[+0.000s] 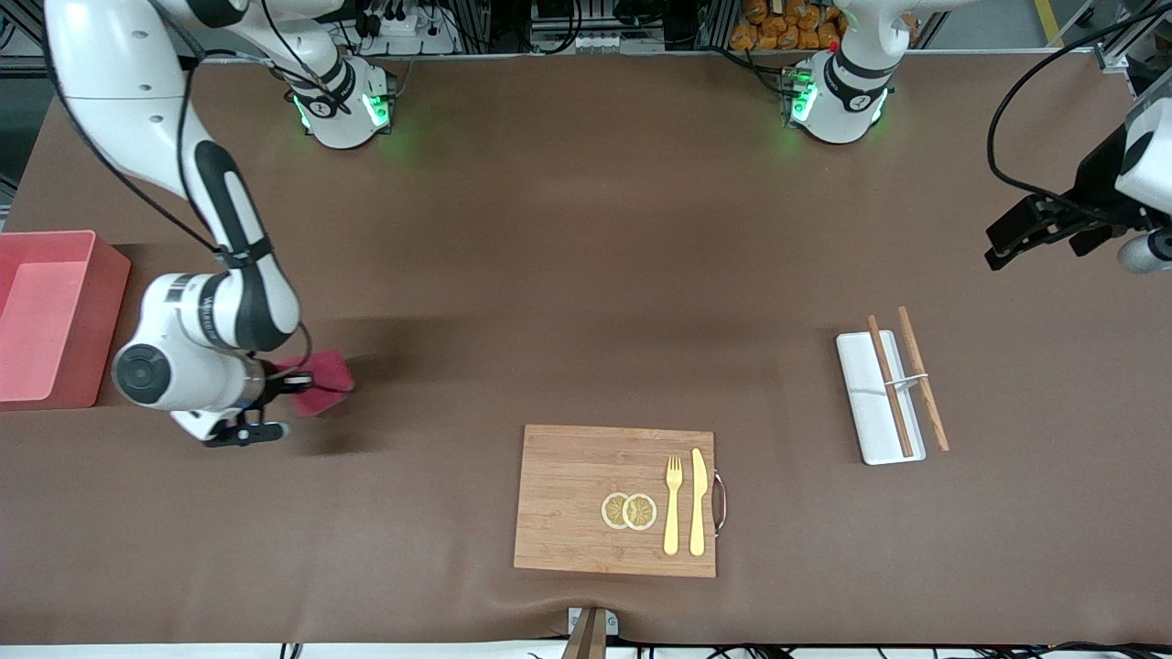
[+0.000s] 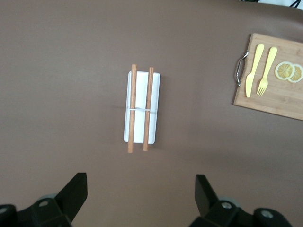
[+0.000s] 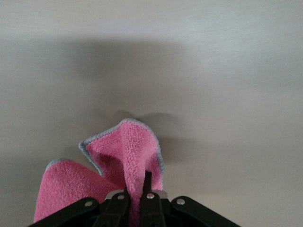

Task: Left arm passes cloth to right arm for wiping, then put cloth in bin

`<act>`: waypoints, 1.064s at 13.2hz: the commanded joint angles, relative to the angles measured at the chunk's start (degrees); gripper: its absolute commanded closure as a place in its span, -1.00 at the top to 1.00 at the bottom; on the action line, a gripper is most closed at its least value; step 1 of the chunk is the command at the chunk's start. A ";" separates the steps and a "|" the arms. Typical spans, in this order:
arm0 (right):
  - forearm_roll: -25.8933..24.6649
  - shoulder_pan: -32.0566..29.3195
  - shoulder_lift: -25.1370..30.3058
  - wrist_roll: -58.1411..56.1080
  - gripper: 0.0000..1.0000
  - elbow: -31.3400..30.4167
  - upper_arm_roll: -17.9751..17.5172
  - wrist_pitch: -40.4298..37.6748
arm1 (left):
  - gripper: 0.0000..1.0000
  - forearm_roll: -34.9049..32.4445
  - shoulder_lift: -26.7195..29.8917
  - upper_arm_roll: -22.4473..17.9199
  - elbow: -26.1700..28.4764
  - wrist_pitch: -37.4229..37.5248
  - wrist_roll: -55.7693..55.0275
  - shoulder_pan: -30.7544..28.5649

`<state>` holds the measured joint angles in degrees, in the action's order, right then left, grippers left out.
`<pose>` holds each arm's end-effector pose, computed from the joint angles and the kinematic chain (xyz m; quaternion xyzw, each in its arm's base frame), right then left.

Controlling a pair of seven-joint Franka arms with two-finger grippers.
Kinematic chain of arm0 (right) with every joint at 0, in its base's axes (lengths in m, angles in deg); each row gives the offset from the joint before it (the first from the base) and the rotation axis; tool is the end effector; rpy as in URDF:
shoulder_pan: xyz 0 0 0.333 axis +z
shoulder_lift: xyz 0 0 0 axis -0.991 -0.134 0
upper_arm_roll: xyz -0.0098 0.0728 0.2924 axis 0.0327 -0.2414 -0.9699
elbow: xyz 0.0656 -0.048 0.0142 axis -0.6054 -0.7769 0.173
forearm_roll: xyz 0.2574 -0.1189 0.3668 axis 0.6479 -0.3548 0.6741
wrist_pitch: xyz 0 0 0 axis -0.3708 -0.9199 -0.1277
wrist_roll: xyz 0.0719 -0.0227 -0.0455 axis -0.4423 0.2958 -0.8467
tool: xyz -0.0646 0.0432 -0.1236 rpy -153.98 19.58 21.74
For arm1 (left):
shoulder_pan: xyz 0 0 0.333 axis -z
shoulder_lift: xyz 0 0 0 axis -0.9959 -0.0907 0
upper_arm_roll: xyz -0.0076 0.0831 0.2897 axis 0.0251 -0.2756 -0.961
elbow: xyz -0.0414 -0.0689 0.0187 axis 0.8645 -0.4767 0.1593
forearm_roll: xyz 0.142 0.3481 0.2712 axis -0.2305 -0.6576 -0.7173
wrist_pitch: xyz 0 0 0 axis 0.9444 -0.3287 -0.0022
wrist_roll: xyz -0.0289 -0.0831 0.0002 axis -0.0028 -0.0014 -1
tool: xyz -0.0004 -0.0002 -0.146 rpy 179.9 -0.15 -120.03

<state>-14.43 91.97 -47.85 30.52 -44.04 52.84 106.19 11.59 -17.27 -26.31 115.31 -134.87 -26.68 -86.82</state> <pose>0.6733 0.0357 0.1175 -0.9935 -0.0330 0.1051 0.0287 0.6340 -0.0702 0.6055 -0.9960 -0.0792 -0.0411 0.0061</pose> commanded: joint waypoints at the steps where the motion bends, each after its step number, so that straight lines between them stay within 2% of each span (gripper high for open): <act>1: 4.63 2.36 0.97 7.21 -1.00 -0.02 0.05 -3.31 | 1.00 -0.66 2.43 -1.10 1.77 0.65 1.34 1.06; 4: 11.12 7.71 1.23 18.20 -1.00 -0.11 -0.83 -5.26 | 1.00 -1.27 2.97 -3.90 1.85 2.76 1.34 4.21; 6: 11.67 9.75 3.42 22.88 -1.00 0.33 -0.65 -6.23 | 1.00 -1.27 3.14 -4.35 1.85 2.85 1.34 4.93; 7: 11.06 8.28 4.04 21.41 -1.00 1.72 -0.30 -7.89 | 1.00 -1.27 3.05 -4.35 1.85 3.29 1.43 4.84; 8: 10.71 5.22 4.13 16.44 -1.00 3.48 -0.21 -11.47 | 1.00 -1.27 3.14 -4.35 1.94 3.55 1.52 4.92; 10: 9.22 -0.68 3.96 5.62 -1.00 5.16 -0.21 -13.53 | 1.00 -1.27 3.14 -4.35 2.12 3.64 1.52 4.84; 14: -1.23 -8.68 4.92 -8.00 -1.00 7.18 0.14 -13.62 | 1.00 -1.27 2.70 -4.00 2.12 3.64 1.43 4.31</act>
<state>-12.16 86.35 -44.08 28.00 -38.45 53.82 93.38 11.59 -15.81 -30.12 116.20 -131.56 -26.38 -82.77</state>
